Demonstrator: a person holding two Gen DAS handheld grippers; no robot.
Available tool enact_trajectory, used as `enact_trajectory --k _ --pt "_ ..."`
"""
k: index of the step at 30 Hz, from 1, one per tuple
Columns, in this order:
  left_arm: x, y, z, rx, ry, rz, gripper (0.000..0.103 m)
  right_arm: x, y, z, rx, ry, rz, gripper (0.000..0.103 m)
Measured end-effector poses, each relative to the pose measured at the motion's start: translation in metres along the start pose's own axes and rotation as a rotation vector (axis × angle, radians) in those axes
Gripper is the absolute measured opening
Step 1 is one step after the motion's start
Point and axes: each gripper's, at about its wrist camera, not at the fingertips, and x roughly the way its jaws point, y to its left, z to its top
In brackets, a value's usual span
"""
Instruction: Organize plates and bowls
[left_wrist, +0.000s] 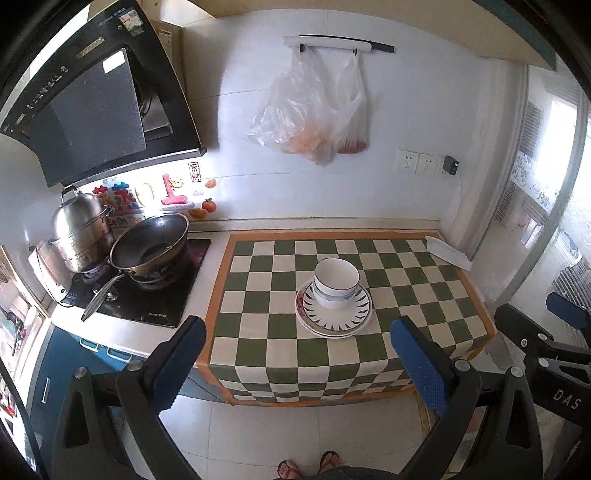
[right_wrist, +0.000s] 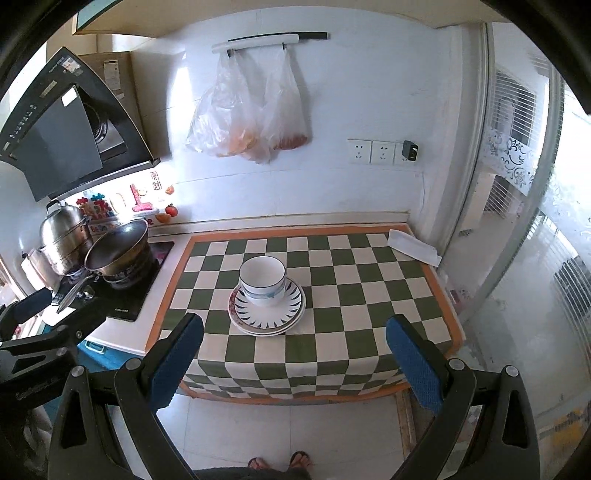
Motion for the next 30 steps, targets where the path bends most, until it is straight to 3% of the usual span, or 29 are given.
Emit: enact_trajectory --k 30 --pt "-0.011 0.004 -0.004 -0.020 0.005 -0.015 0.102 -0.012 0.001 -0.008 -0.004 -0.012 -0.028 0.101"
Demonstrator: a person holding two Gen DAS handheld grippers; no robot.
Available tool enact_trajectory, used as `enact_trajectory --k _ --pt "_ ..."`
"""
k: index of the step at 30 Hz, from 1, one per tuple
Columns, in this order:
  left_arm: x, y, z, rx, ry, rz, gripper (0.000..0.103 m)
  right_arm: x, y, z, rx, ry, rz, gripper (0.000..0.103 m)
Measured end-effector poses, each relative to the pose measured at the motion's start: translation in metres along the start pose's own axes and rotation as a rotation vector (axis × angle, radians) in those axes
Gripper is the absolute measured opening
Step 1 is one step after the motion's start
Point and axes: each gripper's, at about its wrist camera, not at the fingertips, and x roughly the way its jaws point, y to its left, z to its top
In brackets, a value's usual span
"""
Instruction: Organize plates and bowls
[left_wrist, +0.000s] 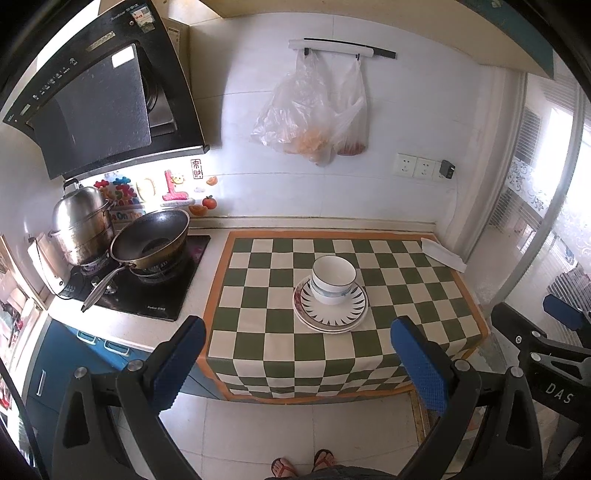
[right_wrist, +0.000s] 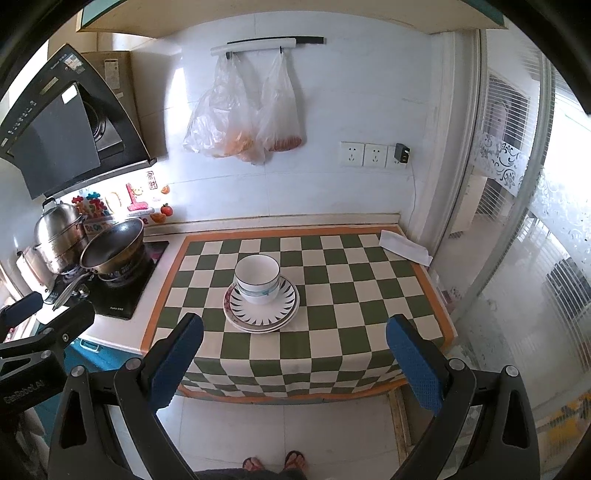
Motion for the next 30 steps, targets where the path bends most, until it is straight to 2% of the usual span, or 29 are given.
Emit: enact_trajectory --k 30 --pt "-0.016 -0.020 -0.006 -0.013 -0.001 -0.011 0.103 -0.008 -0.013 -0.003 0.007 -0.017 -0.007 0.101"
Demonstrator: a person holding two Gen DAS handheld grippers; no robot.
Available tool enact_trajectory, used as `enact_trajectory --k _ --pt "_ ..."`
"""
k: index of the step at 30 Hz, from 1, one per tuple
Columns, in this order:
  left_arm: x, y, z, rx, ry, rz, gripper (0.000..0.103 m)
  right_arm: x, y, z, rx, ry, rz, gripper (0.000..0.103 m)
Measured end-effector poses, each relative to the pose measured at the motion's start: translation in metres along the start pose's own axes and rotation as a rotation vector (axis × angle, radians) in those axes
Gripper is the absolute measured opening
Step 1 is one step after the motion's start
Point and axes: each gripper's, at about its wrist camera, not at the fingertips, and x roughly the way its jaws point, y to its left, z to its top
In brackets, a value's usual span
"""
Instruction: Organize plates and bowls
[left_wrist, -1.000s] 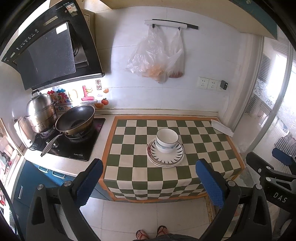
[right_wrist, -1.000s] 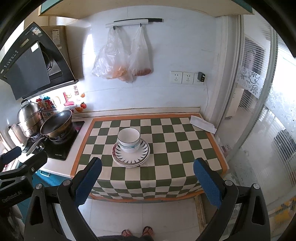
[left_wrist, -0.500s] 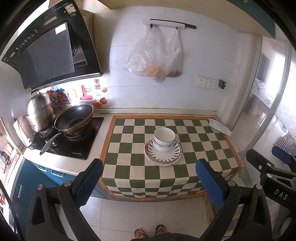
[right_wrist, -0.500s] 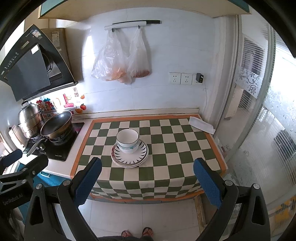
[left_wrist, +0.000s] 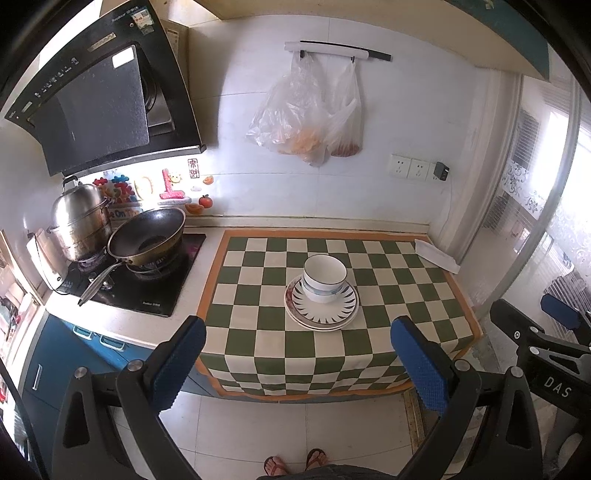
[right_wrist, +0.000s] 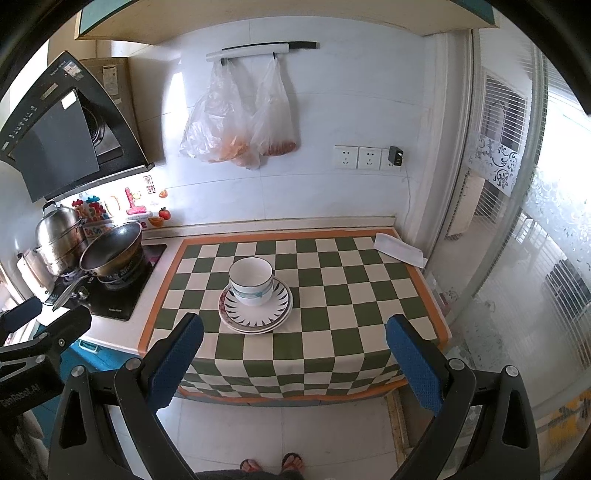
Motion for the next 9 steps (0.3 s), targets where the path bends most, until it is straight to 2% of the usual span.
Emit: enact_trajectory --k 9 --pt "-0.0045 -0.0066 0.0016 -0.020 -0.003 0.008 0.102 -0.0004 -0.0023 -0.0012 -0.003 0.002 0.008 0.101"
